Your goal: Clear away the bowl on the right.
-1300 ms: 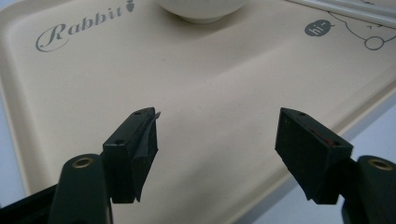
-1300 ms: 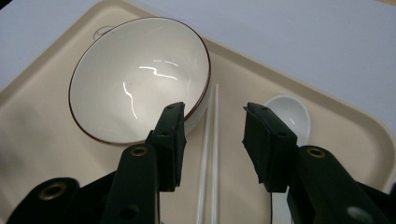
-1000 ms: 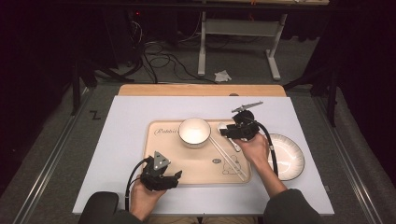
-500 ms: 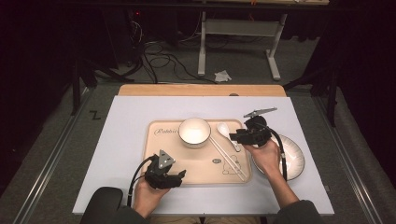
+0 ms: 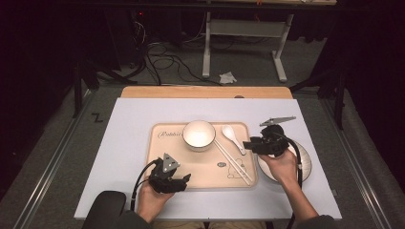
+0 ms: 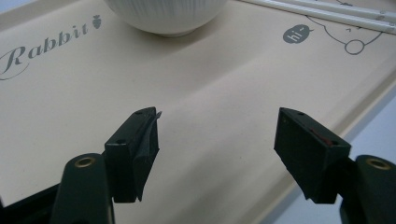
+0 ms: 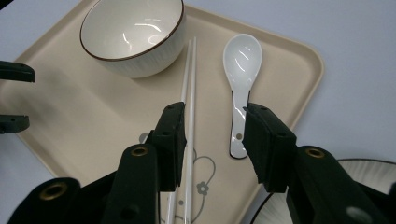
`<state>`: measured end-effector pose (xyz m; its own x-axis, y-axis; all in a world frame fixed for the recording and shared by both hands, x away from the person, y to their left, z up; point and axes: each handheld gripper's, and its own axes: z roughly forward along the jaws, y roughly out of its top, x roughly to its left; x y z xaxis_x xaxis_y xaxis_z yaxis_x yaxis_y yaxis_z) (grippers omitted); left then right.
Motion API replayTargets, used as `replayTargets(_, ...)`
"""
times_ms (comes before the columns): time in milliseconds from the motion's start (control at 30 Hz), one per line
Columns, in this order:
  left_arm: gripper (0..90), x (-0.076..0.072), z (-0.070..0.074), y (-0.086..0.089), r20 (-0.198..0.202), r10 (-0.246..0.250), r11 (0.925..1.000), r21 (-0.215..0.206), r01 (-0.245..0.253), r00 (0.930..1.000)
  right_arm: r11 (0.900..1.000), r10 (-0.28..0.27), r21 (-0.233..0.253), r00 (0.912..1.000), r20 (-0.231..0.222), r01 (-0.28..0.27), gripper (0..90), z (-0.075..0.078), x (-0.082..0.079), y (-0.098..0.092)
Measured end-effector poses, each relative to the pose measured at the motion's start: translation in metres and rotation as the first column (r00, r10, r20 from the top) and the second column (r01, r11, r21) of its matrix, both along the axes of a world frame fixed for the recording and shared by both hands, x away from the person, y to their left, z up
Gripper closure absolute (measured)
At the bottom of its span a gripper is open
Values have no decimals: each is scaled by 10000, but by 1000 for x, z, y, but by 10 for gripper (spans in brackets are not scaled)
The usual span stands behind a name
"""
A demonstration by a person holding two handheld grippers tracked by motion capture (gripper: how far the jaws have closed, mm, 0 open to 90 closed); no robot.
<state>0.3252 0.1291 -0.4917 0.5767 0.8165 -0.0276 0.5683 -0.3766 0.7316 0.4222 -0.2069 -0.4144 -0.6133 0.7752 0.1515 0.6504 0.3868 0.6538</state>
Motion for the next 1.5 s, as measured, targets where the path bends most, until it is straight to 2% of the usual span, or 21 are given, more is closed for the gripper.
replayTargets(167, 309, 0, 0, 0, -12, 6, 10000, 10, -6, 10000, 10000, -81, 47, 9999, 67, 80, 595, 0, -7, -10)
replayTargets(367, 309, -1, -1, 0, -2, 11, 10000, 69, -11, 10000, 9994, -100, 346, 9999, 74, 97, 593, -2, -12, -18)
replayTargets(567, 309, -3, 0, 3, 46, 136, 9999, 37, -136, 9999, 9997, -78, 227, 9999, 130, 75, 589, -5, -16, -22)
replayTargets(1133, 308, -8, -1, 9, 16, 408, 9992, 44, -409, 9992, 9996, -39, 298, 9999, 134, 35, 569, -7, -22, -36)
replayTargets(1500, 308, -9, -1, 9, 59, 380, 9992, 95, -381, 9993, 9988, -463, 182, 9987, 215, 459, 548, -8, -31, -56)
